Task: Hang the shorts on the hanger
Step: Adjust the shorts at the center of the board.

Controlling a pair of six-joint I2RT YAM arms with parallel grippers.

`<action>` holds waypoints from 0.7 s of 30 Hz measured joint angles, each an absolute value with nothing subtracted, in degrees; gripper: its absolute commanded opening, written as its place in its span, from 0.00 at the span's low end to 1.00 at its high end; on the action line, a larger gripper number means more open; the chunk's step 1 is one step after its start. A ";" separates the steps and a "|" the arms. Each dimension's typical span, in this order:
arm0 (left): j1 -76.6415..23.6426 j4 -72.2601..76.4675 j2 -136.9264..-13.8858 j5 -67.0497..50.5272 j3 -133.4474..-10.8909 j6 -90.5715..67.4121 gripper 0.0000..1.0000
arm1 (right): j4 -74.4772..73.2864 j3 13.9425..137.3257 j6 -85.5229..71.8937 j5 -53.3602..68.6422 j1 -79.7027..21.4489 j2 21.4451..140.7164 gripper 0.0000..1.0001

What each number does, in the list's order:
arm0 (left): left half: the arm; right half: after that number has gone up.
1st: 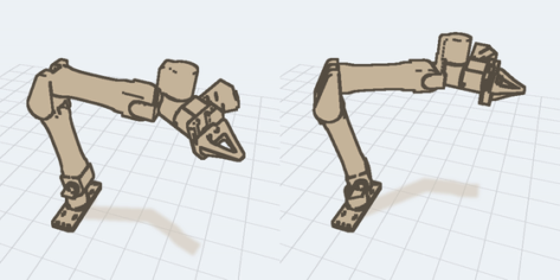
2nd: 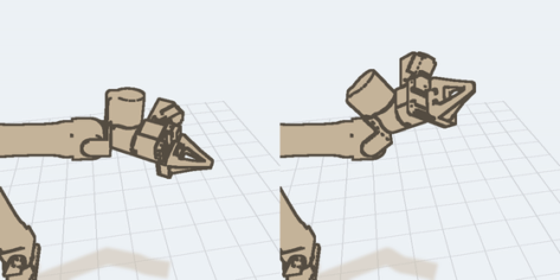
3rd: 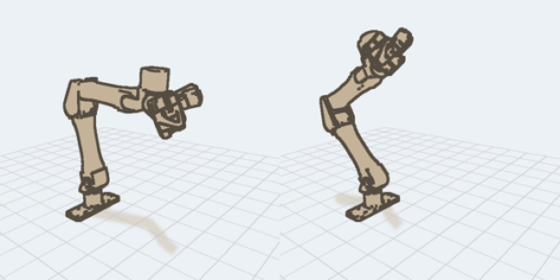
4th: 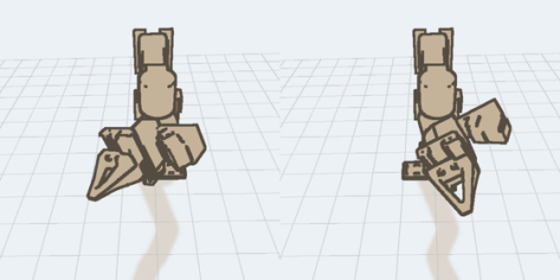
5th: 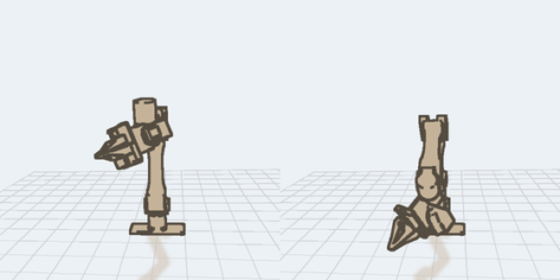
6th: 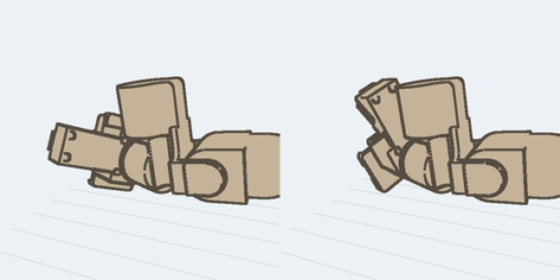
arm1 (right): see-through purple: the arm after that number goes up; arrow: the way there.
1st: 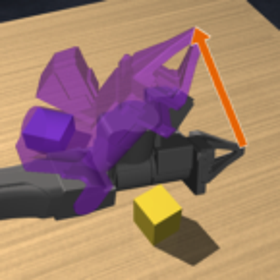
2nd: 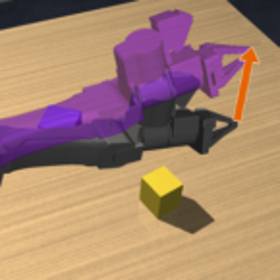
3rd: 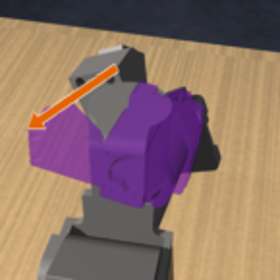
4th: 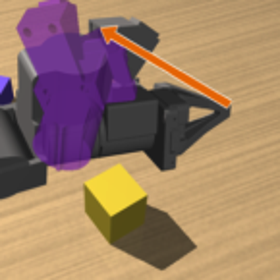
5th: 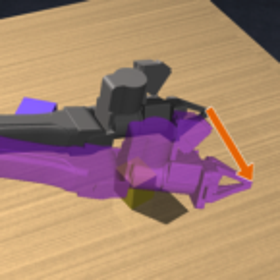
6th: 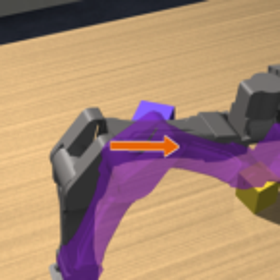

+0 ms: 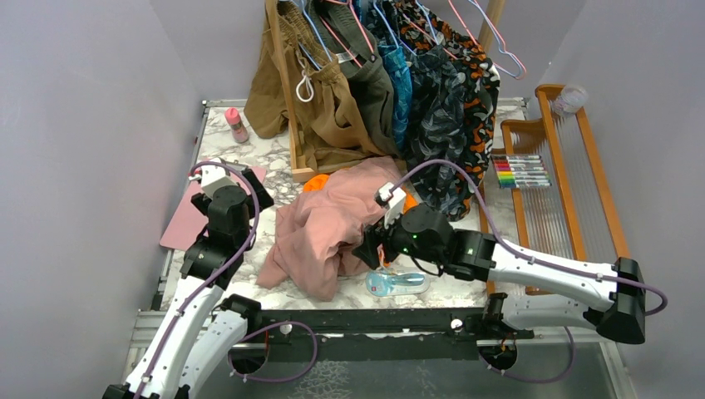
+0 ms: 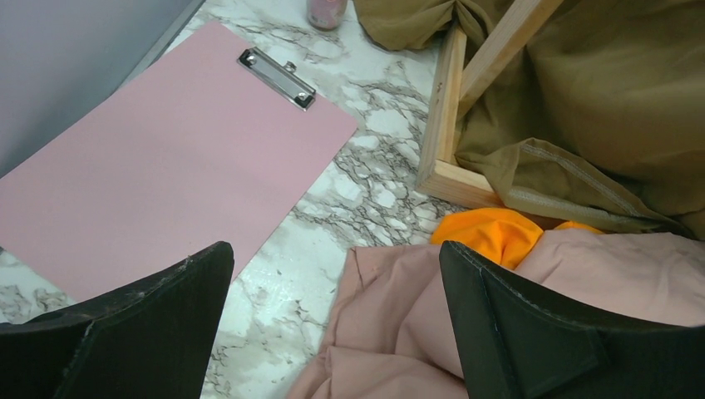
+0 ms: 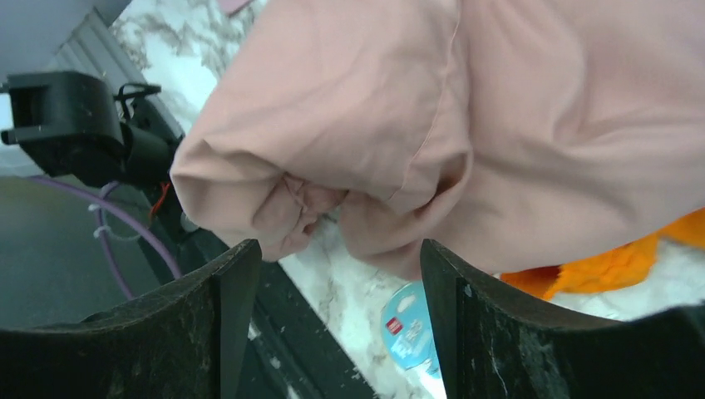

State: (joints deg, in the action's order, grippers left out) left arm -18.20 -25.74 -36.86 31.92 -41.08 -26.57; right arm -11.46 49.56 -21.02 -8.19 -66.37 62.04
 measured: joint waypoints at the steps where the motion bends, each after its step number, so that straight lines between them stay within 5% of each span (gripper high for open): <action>1: -18.20 -25.54 -36.86 31.33 -41.01 -26.39 0.96 | -11.75 48.42 -21.82 -7.62 -66.37 62.46 0.74; 13: -18.17 -23.55 -37.67 27.27 -40.32 -25.30 0.97 | -6.59 48.73 -29.85 0.25 -68.03 72.69 0.76; 21: -18.20 -23.20 -37.71 26.41 -40.07 -25.19 0.97 | -4.51 49.63 -33.80 -2.83 -69.06 74.22 0.69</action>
